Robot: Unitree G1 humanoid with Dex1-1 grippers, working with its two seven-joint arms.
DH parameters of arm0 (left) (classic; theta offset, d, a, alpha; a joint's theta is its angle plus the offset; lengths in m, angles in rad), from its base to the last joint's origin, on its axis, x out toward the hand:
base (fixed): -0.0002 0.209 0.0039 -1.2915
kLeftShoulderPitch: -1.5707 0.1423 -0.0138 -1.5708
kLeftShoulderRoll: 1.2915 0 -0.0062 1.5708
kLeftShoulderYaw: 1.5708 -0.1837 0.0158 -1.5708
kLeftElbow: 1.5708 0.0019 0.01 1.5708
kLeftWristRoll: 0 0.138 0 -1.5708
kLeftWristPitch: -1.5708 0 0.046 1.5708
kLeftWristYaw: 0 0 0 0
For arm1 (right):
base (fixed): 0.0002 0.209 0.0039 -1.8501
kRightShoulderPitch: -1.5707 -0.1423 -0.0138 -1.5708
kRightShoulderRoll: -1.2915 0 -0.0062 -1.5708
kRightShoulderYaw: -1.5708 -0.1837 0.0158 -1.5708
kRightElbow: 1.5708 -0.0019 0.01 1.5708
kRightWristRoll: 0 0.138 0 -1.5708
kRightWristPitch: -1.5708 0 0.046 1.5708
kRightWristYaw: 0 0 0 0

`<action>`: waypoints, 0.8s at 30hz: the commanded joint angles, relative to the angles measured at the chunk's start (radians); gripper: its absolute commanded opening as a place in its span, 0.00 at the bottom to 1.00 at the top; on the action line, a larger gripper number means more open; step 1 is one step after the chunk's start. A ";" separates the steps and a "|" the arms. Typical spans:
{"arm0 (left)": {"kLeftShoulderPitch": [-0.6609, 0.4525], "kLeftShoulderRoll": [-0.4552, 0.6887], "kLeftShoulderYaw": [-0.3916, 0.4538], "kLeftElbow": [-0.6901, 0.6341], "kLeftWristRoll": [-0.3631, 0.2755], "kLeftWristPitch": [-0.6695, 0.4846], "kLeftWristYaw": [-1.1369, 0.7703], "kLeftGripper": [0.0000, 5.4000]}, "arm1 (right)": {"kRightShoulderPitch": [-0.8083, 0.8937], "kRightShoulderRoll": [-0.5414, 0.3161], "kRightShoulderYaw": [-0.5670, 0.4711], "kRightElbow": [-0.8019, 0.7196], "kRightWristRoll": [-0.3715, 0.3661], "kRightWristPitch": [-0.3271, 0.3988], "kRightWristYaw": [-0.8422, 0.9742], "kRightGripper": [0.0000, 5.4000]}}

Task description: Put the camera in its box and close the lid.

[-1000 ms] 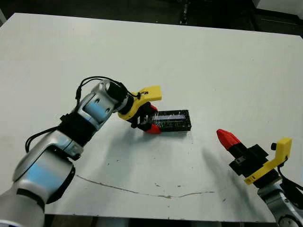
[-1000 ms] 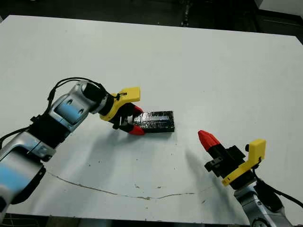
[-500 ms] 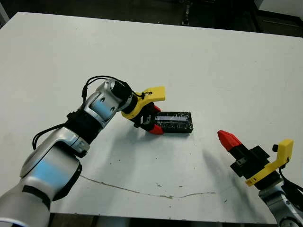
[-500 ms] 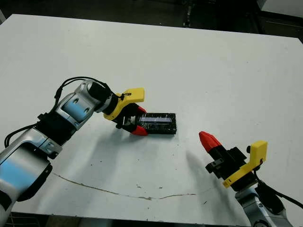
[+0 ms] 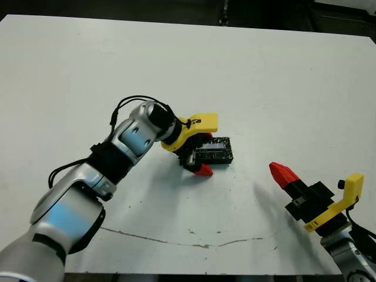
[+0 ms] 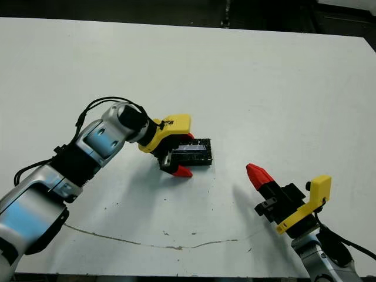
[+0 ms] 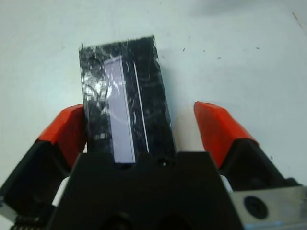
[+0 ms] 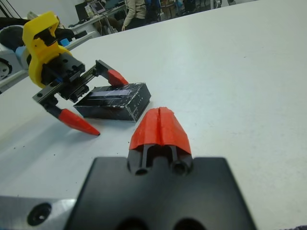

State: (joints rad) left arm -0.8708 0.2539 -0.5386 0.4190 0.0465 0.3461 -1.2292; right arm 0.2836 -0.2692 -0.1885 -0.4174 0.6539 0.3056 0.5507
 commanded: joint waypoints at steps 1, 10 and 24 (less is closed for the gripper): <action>0.072 0.073 0.032 -0.025 0.003 0.013 0.007 1.00 | 0.006 -0.009 0.001 0.000 -0.003 0.011 -0.010 0.00; 0.167 0.163 0.162 -0.202 -0.050 -0.008 0.078 1.00 | -0.010 -0.005 0.016 0.016 -0.007 0.004 -0.003 0.00; 0.232 0.232 0.349 -0.277 -0.248 0.022 0.086 1.00 | -0.002 -0.008 0.021 0.009 -0.015 -0.004 -0.003 0.00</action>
State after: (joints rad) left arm -0.6266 0.4451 -0.1950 0.1445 -0.1899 0.3508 -1.1075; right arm 0.2669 -0.2678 -0.1670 -0.4086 0.6515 0.3056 0.5495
